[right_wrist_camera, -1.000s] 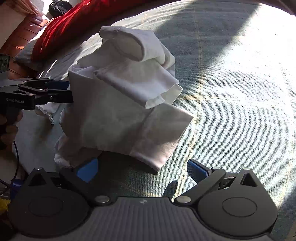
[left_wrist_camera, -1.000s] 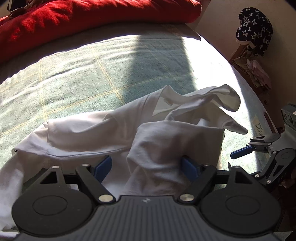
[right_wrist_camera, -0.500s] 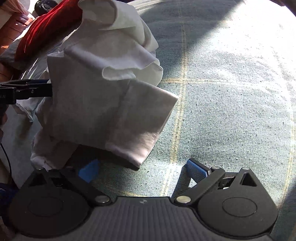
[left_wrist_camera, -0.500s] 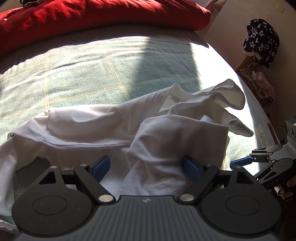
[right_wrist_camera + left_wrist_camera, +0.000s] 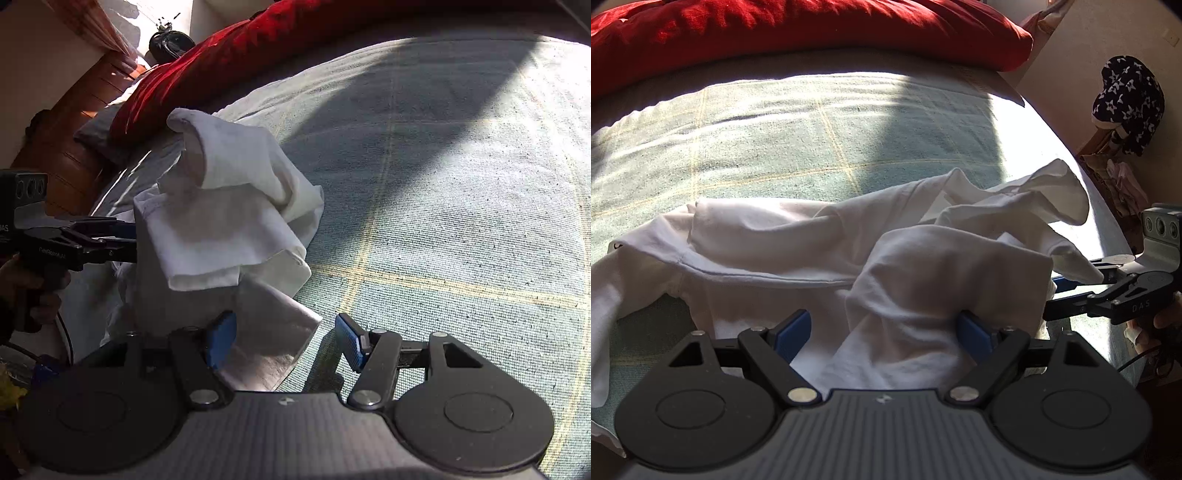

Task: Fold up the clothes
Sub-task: 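Grasp the bunched shirt edge with the right gripper and pull it outward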

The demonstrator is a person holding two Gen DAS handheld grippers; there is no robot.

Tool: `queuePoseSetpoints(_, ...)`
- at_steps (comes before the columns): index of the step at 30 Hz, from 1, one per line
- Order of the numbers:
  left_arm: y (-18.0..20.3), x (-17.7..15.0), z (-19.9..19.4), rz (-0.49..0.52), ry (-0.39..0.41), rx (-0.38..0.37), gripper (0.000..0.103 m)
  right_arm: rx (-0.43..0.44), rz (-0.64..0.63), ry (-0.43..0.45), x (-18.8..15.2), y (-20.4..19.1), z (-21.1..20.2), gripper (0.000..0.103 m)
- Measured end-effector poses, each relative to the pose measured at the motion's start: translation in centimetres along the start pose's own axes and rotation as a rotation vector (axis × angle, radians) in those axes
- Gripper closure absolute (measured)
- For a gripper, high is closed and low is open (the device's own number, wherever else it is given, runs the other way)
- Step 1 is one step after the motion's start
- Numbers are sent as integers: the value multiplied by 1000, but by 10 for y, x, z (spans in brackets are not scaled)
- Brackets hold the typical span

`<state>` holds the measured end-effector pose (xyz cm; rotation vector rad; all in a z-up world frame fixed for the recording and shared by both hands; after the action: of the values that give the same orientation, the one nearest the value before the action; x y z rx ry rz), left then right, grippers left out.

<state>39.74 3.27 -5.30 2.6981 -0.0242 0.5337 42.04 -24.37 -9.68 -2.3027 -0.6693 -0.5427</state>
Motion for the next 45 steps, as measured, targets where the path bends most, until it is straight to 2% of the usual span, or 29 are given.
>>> queuePoseSetpoints(4, -1, 0, 1, -30, 3, 9, 16, 125, 24, 2, 4, -2, 9, 39)
queuePoseSetpoints(6, -2, -1, 1, -46, 4, 14, 16, 188, 38, -7, 3, -7, 13, 48)
queuePoseSetpoints(7, -2, -1, 1, -53, 5, 16, 16, 200, 46, -19, 0, -10, 15, 61)
queuePoseSetpoints(8, -2, -1, 1, -61, 6, 18, 16, 207, 56, -33, -3, -14, 16, 79)
queuePoseSetpoints(9, -3, -1, 1, -69, 6, 21, 16, 198, 66, -43, -5, -15, 17, 89)
queuePoseSetpoints(11, -3, -1, 1, -82, 8, 26, 16, 175, 101, -53, -7, -13, 17, 94)
queuePoseSetpoints(16, 6, -1, -7, -75, 8, 38, 17, 118, 147, 0, 0, -11, -13, 96)
queuePoseSetpoints(22, 35, -1, -22, -32, 0, -12, 17, 2, 140, 25, 4, -9, -66, 97)
queuePoseSetpoints(26, 58, -2, -34, -29, -36, -144, 17, -101, 176, 10, -5, 4, -98, 97)
queuePoseSetpoints(29, 69, -4, -43, -26, -56, -200, 17, -199, 206, 2, -15, 20, -127, 97)
queuePoseSetpoints(32, 73, -5, -48, -22, -60, -211, 17, -281, 228, -4, -24, 36, -154, 97)
queuePoseSetpoints(38, 67, -5, -51, -33, -56, -182, 17, -438, 268, -4, -30, 55, -199, 97)
queuePoseSetpoints(45, 57, -9, -53, -40, -57, -137, 17, -669, 321, -63, -45, 83, -241, 97)
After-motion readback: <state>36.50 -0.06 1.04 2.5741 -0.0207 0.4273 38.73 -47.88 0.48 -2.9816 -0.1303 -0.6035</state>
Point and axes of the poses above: each gripper's, at about its wrist camera, not at the fingertips, and z roughly the way its jaws point, y to its right, x to its top, the point moved 5 cm from there along z, roughly the way its jaws point, and after that the axes turned 12 degrees about -z, right-handed, at the moved point
